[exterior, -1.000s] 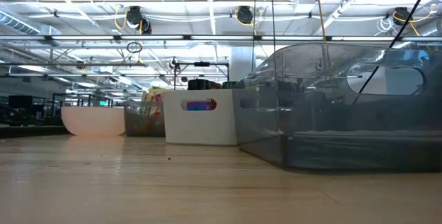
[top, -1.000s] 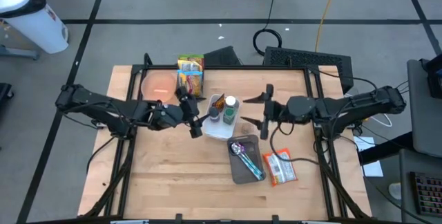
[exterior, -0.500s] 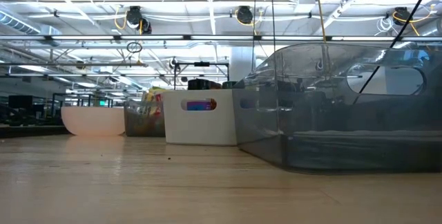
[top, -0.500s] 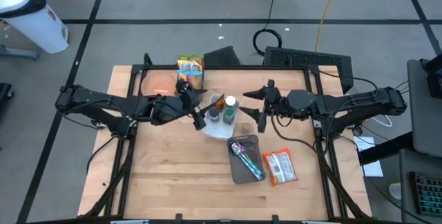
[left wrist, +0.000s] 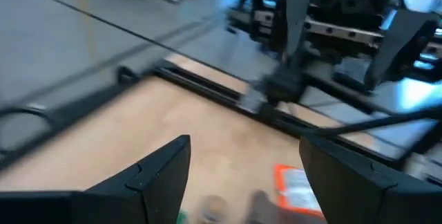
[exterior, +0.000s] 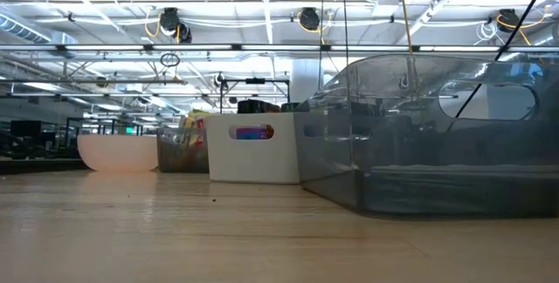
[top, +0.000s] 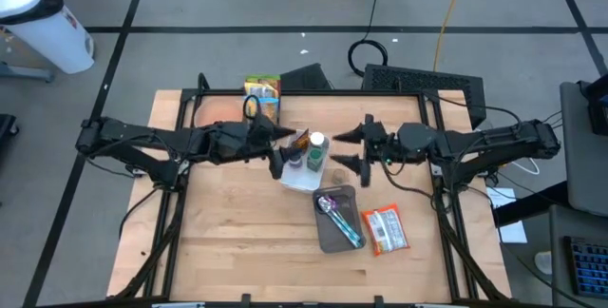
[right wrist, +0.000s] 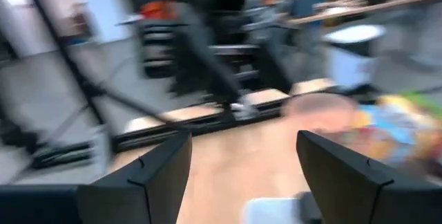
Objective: Pick & Place Food Item
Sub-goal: Put the orange noodle pack into the top black bin
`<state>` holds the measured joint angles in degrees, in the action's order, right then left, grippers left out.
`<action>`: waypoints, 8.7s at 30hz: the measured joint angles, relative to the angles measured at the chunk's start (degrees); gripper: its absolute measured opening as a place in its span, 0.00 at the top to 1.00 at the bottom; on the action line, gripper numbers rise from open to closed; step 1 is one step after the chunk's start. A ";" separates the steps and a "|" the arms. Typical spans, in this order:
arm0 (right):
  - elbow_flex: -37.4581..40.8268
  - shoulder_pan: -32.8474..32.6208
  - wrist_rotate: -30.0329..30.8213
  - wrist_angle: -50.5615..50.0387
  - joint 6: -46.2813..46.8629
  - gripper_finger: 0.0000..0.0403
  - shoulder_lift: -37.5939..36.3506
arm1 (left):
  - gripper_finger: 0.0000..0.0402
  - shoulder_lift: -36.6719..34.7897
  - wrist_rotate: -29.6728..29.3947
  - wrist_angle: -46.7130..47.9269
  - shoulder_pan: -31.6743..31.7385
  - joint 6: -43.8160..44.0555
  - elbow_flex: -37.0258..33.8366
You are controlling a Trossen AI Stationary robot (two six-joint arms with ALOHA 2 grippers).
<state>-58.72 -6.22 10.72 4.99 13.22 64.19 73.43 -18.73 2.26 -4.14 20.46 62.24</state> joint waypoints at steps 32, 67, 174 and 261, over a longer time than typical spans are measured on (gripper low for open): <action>20.19 -15.52 -15.34 -27.07 30.50 0.37 -5.38 | 0.30 7.60 6.27 -15.64 -10.64 20.28 -0.02; 35.52 -5.49 -36.61 -33.30 33.07 0.37 -13.16 | 0.30 8.78 8.27 -12.22 -8.68 18.26 -0.02; 9.79 -3.63 -17.04 -21.74 18.42 1.00 -14.29 | 0.30 12.77 26.79 6.42 3.91 7.63 15.70; 0.94 -3.03 -13.65 -16.26 10.95 0.59 -8.84 | 1.00 22.87 49.23 31.42 8.51 -2.88 34.88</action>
<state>-57.78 -9.25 -2.93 -11.27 24.18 55.35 96.31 30.50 33.68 4.37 17.58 97.12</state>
